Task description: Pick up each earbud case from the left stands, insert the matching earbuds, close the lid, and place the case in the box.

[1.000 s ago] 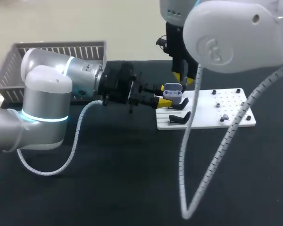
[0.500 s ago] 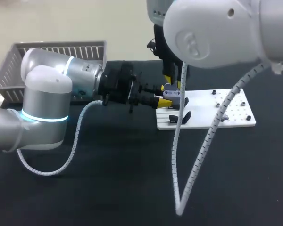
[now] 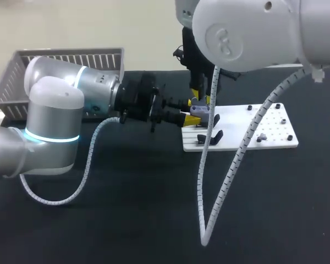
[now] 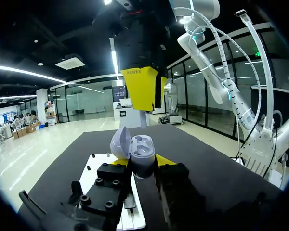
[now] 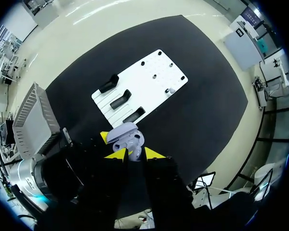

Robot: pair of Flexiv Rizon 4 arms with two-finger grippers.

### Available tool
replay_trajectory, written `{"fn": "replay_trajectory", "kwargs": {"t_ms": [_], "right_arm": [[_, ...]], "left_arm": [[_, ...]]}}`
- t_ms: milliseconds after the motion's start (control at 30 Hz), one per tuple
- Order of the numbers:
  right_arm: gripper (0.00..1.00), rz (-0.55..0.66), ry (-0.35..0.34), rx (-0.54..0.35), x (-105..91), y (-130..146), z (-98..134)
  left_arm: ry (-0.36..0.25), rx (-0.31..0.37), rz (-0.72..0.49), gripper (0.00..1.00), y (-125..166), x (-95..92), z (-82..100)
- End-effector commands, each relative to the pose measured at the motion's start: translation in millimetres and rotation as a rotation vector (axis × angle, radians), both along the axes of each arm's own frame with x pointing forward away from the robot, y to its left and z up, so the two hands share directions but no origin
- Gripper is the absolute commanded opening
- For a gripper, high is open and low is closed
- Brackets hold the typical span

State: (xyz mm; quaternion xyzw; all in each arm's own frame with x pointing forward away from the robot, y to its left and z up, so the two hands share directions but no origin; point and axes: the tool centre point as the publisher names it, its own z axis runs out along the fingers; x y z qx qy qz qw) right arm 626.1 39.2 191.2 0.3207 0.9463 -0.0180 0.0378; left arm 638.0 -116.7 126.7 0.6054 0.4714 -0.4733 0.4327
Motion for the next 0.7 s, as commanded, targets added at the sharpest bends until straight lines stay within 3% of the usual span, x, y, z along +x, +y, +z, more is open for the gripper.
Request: {"fn": "replay_trajectory", "kwargs": {"t_ms": [33,700], "right_arm": [[0.0,-0.002,0.002,0.005,1.2,0,-2],[0.0,-0.022,0.014,0.017,7.8,-8,-14]], "left_arm": [[-0.001,-0.002,0.001,0.0,0,-0.1,-0.8],[-0.001,-0.002,0.001,0.0,0,-0.1,-0.8]]}}
